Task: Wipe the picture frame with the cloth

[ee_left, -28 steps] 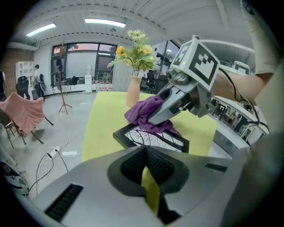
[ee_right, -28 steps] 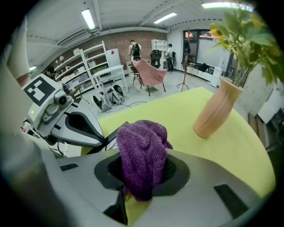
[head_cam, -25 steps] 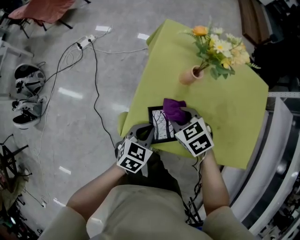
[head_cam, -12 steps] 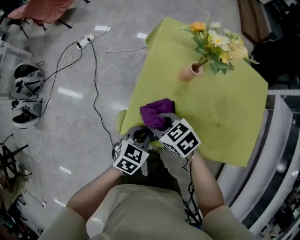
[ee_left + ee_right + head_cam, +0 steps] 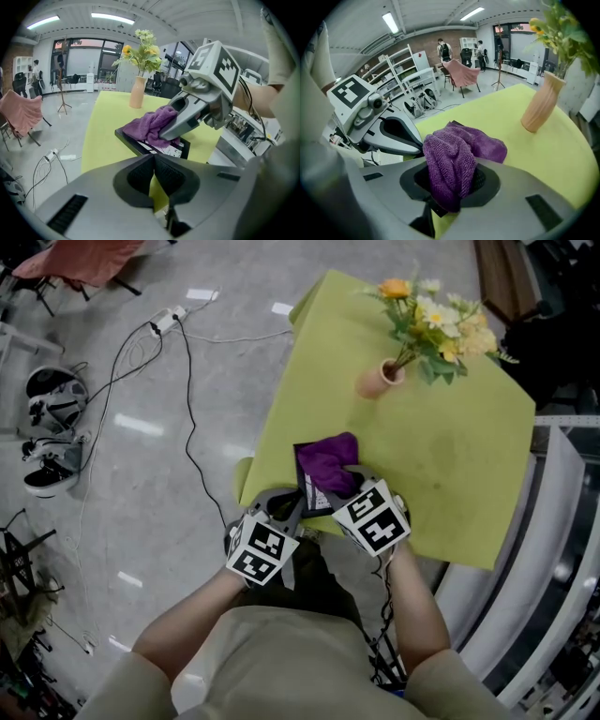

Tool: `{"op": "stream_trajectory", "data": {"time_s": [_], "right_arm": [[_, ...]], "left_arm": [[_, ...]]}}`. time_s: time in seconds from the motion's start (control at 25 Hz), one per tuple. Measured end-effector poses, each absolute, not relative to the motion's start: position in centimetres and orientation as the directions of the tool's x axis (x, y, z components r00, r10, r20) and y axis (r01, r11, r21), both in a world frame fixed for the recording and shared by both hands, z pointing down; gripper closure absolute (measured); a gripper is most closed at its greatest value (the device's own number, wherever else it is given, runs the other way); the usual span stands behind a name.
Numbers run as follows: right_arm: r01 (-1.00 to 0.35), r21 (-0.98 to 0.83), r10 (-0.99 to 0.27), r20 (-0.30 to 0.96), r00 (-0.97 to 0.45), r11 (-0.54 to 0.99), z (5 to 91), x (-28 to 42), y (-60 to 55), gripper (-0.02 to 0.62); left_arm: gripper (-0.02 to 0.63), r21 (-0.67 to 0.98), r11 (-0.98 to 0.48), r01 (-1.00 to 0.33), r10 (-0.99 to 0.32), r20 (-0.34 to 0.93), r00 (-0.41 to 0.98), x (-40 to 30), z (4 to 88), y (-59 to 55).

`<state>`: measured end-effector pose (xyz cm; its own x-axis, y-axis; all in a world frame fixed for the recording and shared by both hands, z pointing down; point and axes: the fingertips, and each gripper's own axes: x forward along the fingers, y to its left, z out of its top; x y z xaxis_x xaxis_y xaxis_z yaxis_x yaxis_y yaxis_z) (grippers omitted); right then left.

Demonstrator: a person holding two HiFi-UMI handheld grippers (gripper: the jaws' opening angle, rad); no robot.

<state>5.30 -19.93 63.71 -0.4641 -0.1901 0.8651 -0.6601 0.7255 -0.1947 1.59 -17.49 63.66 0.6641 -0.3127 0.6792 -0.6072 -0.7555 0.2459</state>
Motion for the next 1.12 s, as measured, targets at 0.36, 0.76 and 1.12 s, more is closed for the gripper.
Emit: {"op": "stream_trajectory", "data": {"time_s": [0.36,0.76,1.12], "right_arm": [[-0.714,-0.274,-0.252,0.805,-0.536,0.645,60.5,6.3,-19.2,0.492],[-0.621,-0.391,-0.105,0.786,-0.609,0.679,62.7,0.8,-12.9,0.489],[-0.743,-0.313,-0.219,0.824,-0.522,0.592,63.3,5.7,-13.6,0.492]], "left_arm": [[0.595,0.248,-0.763,-0.597,-0.306,0.675,0.671,1.5,63.8,-17.5],[0.597,0.271,-0.766,-0.583,-0.282,0.673,0.684,1.6,63.7,-17.5],[0.597,0.244,-0.775,-0.582,-0.298,0.671,0.679,1.6,63.8,-17.4]]}}
